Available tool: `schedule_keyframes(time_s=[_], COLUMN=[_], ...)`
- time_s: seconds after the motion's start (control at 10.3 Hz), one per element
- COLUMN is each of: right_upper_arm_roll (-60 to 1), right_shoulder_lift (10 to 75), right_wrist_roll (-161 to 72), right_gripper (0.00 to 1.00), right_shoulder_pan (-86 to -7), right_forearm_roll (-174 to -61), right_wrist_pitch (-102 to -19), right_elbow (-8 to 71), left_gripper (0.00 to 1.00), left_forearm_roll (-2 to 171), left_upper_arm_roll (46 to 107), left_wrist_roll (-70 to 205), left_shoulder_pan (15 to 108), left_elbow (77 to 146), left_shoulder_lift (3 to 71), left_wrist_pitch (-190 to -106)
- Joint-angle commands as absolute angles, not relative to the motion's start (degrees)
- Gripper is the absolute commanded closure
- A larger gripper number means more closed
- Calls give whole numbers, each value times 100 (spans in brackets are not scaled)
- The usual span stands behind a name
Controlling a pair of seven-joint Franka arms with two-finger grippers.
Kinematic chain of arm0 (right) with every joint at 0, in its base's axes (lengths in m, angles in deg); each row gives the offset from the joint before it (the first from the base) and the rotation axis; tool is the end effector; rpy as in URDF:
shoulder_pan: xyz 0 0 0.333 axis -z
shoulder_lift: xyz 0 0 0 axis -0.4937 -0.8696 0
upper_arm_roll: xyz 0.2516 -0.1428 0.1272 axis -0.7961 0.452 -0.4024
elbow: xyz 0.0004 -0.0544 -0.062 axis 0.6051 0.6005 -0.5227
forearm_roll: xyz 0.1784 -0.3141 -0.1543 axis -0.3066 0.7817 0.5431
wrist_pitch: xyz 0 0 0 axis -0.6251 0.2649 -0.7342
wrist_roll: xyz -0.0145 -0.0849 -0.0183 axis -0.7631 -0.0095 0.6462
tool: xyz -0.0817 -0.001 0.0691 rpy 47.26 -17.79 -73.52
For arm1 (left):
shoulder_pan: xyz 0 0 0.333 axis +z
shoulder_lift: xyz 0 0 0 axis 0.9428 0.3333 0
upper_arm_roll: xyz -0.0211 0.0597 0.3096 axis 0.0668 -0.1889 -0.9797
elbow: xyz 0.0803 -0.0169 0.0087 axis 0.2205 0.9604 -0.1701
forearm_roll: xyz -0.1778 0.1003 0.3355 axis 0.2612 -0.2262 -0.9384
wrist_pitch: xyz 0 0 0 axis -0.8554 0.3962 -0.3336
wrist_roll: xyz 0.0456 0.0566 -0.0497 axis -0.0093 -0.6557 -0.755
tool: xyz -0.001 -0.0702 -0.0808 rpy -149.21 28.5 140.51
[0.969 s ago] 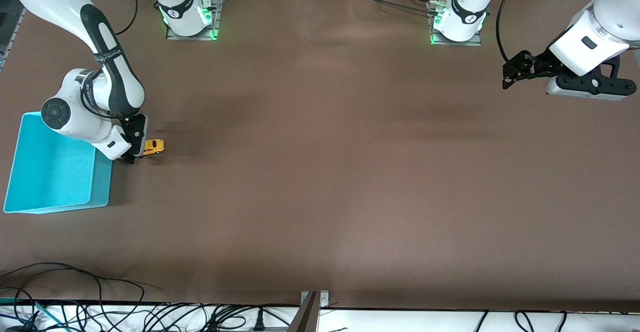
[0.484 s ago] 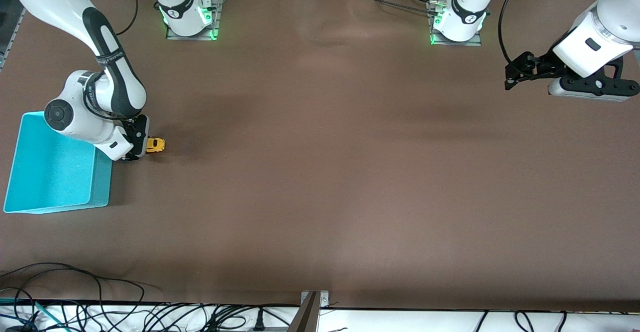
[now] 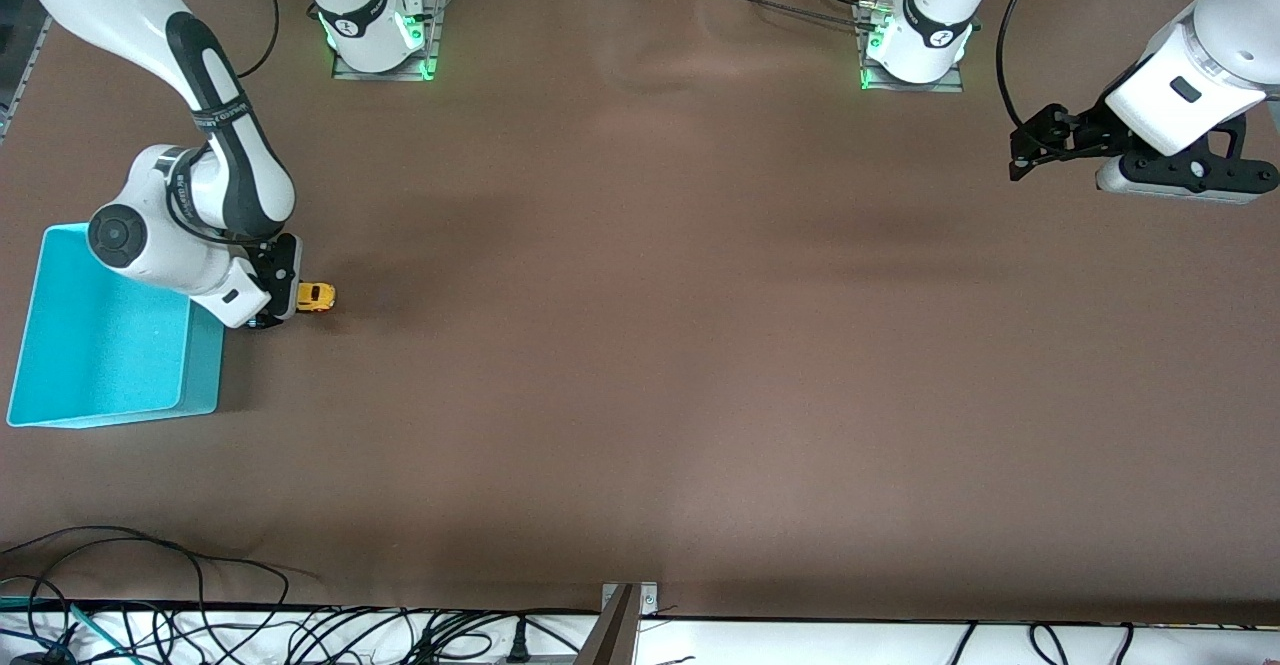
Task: Wind up and store yellow beetle car
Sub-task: 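Grasp the yellow car with the right gripper and lift it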
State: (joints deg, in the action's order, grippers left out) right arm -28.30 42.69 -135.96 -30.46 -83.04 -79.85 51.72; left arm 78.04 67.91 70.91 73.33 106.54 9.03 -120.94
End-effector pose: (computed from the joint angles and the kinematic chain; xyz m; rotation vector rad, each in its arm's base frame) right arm 0.5678 -0.0555 0.2150 -2.1588 -2.1344 0.1581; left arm 0.5337 -0.0719 0.6071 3.1081 -0.1066 -0.0809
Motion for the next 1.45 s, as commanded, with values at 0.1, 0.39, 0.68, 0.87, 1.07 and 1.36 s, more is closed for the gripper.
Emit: schedule_keyframes(time_s=[0.1,0.39,0.68,0.87,1.07,1.36], right_upper_arm_roll=[-2823,-2508,-1963,-1603,-1548,-1548], right_shoulder_lift=[4413,4378,4307,4298,4027,3605], right_wrist_roll=[-13646,-13951,-14830,-15505,-16051,-16518], right_gripper=[100,100,100,100,100,100], right_shoulder_pan=[-3002,-2941,-2932,-2845,-2512,-2247], right_forearm_roll=[-8474,-8369,-8237,-8237,-8280,-8316], right_wrist_pitch=[-6083,-5120,-5162,-5171,-5433,-6048], right_elbow=[3883,3002,2991,2991,2982,2895], left_gripper=[0,0,0,0,0,0], left_forearm_roll=[7683,7683,7683,7683,7683,7683], left_upper_arm_roll=[6815,6815,6815,6823,6823,6823], left_wrist_roll=[7029,7029,7029,7020,7020,7012], left_shoulder_pan=[7343,7334,7343,7334,7334,7317], left_elbow=[10512,10512,10512,10512,10512,10512], left_shoulder_lift=[971,971,962,962,962,962], left_wrist_pitch=[-12026,-12017,-12017,-12017,-12017,-12017])
